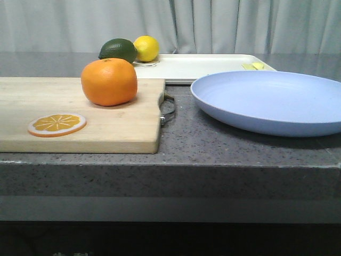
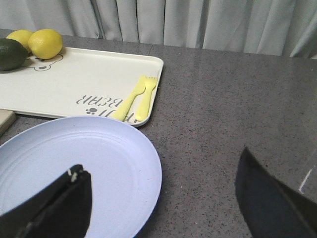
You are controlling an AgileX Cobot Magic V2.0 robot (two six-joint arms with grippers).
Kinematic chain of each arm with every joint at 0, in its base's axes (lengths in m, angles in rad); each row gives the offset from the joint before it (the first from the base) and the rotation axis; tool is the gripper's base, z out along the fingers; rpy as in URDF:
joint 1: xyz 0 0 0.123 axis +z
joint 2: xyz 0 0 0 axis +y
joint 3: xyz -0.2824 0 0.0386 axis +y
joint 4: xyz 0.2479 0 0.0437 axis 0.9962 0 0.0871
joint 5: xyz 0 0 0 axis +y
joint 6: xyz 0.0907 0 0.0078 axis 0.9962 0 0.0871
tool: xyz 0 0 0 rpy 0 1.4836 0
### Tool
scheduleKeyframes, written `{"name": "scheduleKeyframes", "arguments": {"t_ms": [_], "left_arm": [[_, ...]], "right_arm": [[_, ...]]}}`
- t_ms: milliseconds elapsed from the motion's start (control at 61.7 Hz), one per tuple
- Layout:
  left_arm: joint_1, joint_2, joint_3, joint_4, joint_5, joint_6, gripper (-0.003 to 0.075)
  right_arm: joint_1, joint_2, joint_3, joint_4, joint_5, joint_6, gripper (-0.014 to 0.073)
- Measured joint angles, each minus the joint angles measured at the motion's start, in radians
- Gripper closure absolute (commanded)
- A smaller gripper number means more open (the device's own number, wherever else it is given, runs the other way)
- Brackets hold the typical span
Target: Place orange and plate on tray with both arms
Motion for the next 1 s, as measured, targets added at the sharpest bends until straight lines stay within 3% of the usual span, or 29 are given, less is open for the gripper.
{"name": "scheduleKeyframes", "arguments": {"t_ms": [243,583,713,1005], "left_arm": [[-0.131,0.315,-0.291,0.030,0.211,0.002,0.0143],[-0.156,0.608,-0.626,0.038,0.521,0.002,0.0143],[-0.156,0.681,-0.683,0.038,0.609,0.002,0.0143],[-0.156,0.774,-0.702,0.042,0.666,0.004,0.0144]], "right_arm": [[0.000,0.000,0.000,0.000,0.000,0.000,-0.0008],[0.000,0.000,0.000,0.000,0.001,0.000,-0.0008],[0.000,0.000,0.000,0.000,0.001,0.000,-0.0008],[0.000,0.000,0.000,0.000,0.001,0.000,-0.0008]]}}
